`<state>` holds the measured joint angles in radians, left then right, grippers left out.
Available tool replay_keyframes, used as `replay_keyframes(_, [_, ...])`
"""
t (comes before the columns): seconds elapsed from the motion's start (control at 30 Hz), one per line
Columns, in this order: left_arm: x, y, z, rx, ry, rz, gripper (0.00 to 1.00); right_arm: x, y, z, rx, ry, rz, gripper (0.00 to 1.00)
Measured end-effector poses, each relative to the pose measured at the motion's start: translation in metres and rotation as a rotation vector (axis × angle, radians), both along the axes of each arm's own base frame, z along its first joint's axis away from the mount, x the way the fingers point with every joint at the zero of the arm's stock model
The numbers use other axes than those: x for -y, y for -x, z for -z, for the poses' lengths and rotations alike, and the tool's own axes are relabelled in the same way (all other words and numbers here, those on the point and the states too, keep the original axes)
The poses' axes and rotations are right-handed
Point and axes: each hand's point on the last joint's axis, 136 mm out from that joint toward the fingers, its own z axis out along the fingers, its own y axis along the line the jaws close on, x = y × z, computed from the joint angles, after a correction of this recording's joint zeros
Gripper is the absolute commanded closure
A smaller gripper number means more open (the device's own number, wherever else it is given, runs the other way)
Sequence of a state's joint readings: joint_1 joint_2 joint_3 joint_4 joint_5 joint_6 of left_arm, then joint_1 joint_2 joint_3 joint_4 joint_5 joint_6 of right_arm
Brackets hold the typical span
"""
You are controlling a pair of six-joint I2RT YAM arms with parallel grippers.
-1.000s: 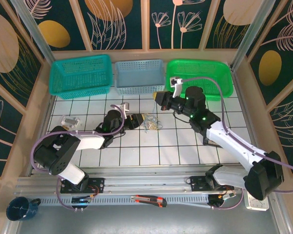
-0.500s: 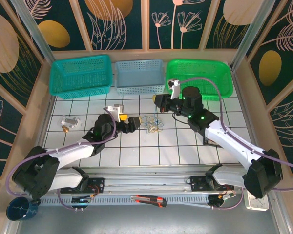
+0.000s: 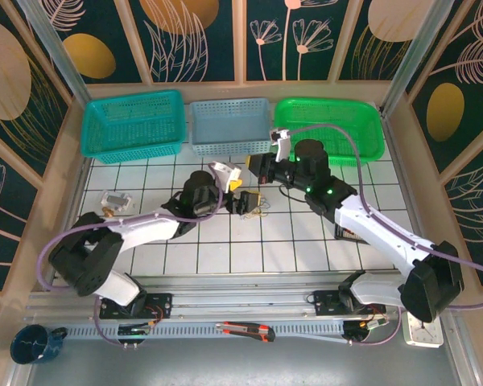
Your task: Untangle the cables
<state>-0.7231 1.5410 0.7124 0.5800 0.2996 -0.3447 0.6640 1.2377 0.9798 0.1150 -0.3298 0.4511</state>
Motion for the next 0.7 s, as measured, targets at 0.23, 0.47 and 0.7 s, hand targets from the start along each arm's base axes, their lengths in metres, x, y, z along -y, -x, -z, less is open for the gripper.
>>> replay_keyframes(0.23, [0.007,-0.012,0.03,-0.025,-0.02,-0.034,0.49,-0.008,0.002,-0.061,0.072,-0.085,-0.026,1.0])
replay_keyframes(0.47, [-0.004,-0.007,0.049,-0.035,-0.023,-0.069,0.58,0.003,0.005,-0.15,0.168,-0.254,-0.059,1.0])
replay_keyframes(0.7, [-0.017,0.005,0.082,-0.096,-0.071,-0.083,0.6,0.035,0.004,-0.232,0.276,-0.438,-0.06,1.0])
